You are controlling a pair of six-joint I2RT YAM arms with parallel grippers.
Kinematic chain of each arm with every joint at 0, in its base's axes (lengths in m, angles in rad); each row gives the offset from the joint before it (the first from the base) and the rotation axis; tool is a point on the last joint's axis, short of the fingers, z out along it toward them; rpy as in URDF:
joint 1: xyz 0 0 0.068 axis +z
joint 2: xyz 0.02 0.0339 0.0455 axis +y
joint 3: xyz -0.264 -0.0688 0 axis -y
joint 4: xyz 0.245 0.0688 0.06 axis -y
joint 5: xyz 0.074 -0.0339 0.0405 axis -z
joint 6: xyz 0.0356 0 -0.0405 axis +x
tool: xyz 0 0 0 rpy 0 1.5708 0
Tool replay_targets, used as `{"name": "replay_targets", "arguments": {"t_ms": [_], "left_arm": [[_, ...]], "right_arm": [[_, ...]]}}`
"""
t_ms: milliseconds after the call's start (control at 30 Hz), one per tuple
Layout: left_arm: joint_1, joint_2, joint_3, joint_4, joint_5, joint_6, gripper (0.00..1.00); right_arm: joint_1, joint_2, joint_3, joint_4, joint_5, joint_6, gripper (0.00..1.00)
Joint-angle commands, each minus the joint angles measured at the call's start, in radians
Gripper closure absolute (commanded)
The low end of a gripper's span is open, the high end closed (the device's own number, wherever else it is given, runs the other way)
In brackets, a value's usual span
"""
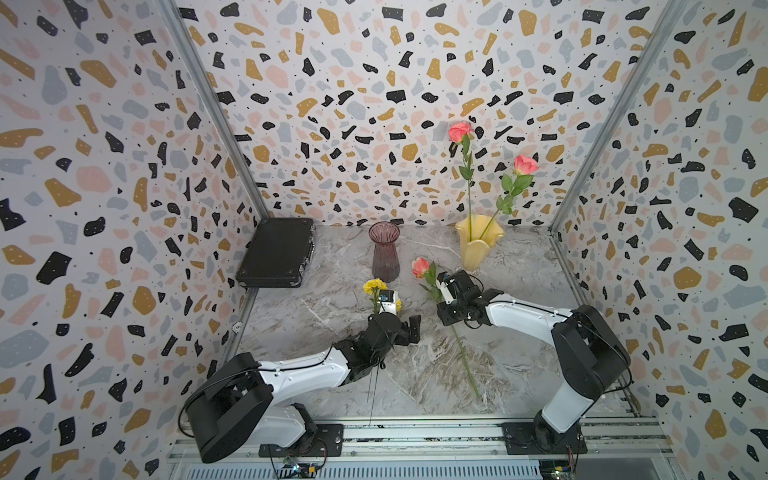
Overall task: Arrange the flowers in different vases according to their colors
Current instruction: Pick up the flower at the center of the board.
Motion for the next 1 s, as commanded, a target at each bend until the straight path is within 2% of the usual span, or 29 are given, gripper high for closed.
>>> {"name": "replay_targets", "arguments": {"t_ms": [0, 233, 667, 967], "left_arm": [[0.005, 0.022, 0.018, 0.064, 0.065, -0.027, 0.01], [0.005, 0.05, 0.038, 0.039, 0.072, -0.033, 0.01], [0.005, 0.041, 0.034, 0.039, 0.065, -0.032, 0.01], [0.006, 0.045, 0.037, 0.038, 0.073, -0.032, 0.01]], "right_arm": [[-0.001, 0.043, 0.052, -0.02, 0.014, -0.017, 0.57], [-0.002, 0.134, 0.133, -0.116, 0.022, -0.017, 0.6], [-0.011, 0.071, 0.081, -0.074, 0.086, -0.006, 0.6], [-0.021, 0.113, 0.097, -0.076, 0.052, 0.006, 0.61]]}}
